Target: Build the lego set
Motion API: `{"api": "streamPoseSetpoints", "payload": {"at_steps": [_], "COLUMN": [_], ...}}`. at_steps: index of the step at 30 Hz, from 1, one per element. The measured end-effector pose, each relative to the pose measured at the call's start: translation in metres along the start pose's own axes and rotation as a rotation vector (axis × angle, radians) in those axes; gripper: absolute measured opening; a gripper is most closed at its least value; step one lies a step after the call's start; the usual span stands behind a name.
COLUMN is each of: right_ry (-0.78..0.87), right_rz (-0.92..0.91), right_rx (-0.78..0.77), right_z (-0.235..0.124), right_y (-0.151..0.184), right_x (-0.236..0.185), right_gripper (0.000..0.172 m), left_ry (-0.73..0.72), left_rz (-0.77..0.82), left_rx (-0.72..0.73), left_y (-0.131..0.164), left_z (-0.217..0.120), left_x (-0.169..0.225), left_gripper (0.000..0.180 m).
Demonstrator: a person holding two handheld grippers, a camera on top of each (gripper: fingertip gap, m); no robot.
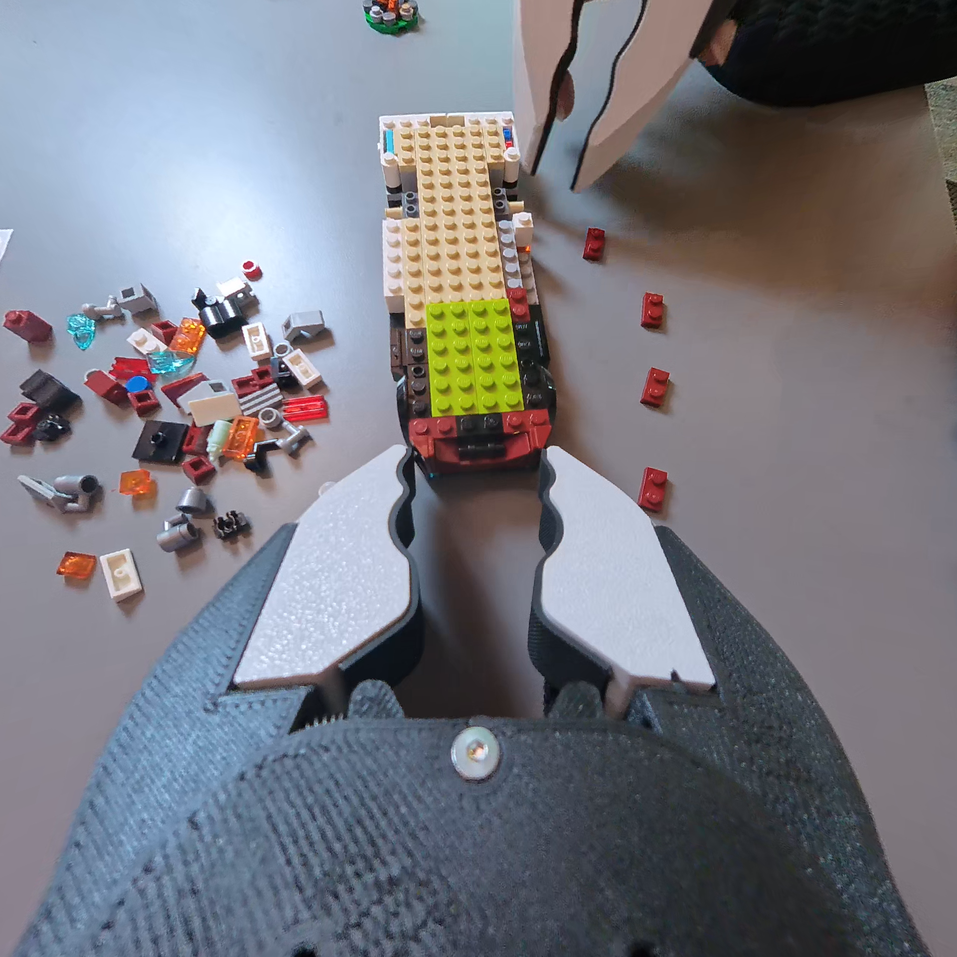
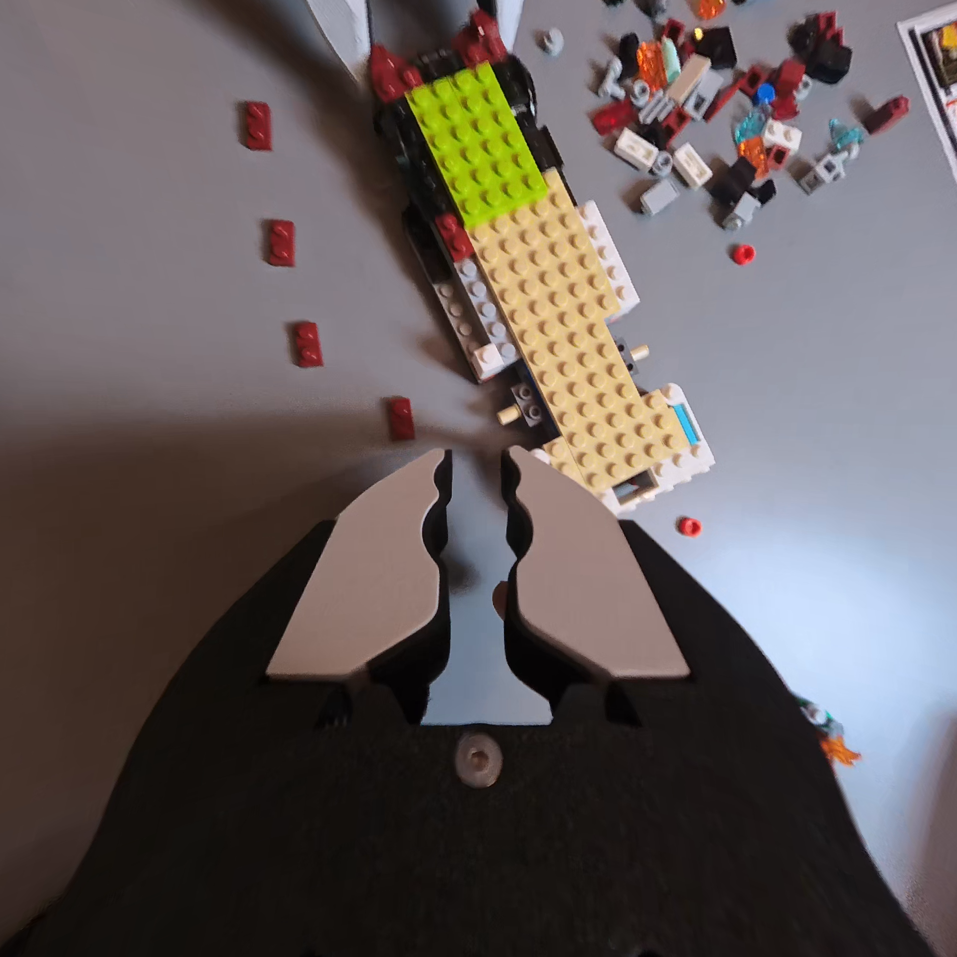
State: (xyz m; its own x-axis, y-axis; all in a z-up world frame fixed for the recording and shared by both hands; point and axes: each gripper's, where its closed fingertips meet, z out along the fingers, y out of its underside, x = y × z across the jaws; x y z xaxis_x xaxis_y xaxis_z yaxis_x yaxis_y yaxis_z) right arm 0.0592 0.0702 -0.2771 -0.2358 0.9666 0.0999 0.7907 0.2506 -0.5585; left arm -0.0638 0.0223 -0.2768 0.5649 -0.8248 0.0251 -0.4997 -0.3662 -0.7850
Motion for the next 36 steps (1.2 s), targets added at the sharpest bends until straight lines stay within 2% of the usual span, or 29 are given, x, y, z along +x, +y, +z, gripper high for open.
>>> {"api": "streamPoseSetpoints", "payload": {"at_steps": [4, 8, 11, 14, 18, 23, 31, 36], "right_ry": [0.045, 0.054, 0.045, 0.040, 0.044, 0.164, 0.251, 0.153], "right_rz": [0.020, 0.044, 0.097, 0.228, 0.489, 0.654, 0.748, 0.747], "right_rx": [-0.076, -0.063, -0.005, 0.074, 0.126, 0.128, 0.124, 0.072], "right_z": [0.002, 0.003, 0.003, -0.001, -0.007, -0.002, 0.002, 0.013], "right_y": [0.012, 0.011, 0.002, -0.011, -0.021, -0.023, -0.031, -0.033], "right_x": [0.014, 0.025, 0.031, 0.037, 0.030, 0.008, -0.011, 0.003], "right_gripper": [0.016, 0.018, 0.026, 0.043, 0.069, 0.089, 0.095, 0.098], "left_ry": [0.041, 0.120, 0.187, 0.223, 0.188, 0.126, 0.061, 0.065], "left_rz": [0.021, 0.068, 0.123, 0.165, 0.125, 0.090, 0.124, 0.131], "left_rx": [0.009, 0.024, 0.038, 0.083, 0.134, 0.195, 0.175, 0.161], "left_y": [-0.004, -0.013, -0.020, -0.030, -0.040, -0.051, -0.038, -0.034], "left_z": [0.002, 0.010, 0.018, 0.016, 0.004, -0.013, -0.019, -0.016], "left_x": [0.013, 0.041, 0.066, 0.081, 0.071, 0.055, 0.040, 0.044], "left_gripper": [0.043, 0.047, 0.051, 0.051, 0.048, 0.044, 0.042, 0.042]}}
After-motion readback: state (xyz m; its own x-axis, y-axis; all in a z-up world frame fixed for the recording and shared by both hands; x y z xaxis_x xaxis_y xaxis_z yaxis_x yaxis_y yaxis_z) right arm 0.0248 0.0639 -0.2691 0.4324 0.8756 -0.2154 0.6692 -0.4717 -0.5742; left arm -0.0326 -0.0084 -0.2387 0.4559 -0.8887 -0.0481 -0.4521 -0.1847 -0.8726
